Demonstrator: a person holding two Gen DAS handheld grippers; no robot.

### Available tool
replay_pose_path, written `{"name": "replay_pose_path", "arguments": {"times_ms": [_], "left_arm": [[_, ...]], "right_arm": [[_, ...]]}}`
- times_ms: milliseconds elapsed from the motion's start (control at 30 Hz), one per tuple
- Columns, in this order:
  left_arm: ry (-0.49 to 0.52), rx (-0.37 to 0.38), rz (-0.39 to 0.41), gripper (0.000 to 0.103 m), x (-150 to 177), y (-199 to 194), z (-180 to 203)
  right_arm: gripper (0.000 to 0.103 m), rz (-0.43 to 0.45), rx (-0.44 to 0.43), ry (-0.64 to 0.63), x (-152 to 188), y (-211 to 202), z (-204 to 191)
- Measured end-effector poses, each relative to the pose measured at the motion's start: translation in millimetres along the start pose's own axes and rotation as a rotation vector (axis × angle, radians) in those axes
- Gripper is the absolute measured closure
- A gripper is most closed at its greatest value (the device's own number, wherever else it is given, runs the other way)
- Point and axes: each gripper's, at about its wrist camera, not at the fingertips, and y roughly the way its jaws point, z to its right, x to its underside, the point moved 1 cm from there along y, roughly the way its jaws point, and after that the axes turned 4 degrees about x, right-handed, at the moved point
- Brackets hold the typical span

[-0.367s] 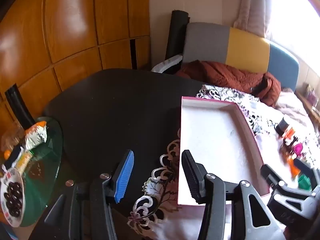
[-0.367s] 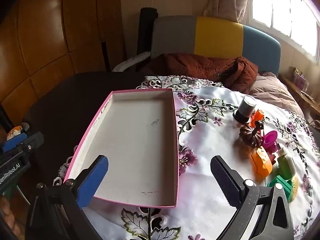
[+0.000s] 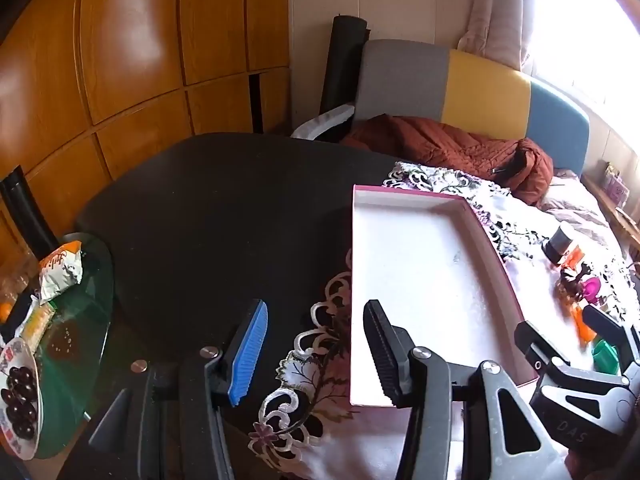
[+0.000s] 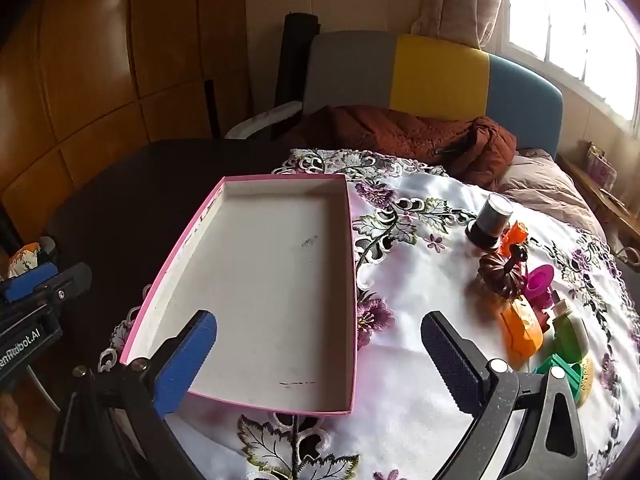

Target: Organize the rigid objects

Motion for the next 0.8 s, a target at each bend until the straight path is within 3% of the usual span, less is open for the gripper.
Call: {"name": "replay_pose_path", "arguments": {"times_ms": [800], "left_arm": [[0.039,0.023,-0.037,0.052,1.2,6.2,11.6]], "right_arm": [[0.0,0.02,0.017,-0.016,-2.6,2.5,9.7]]}}
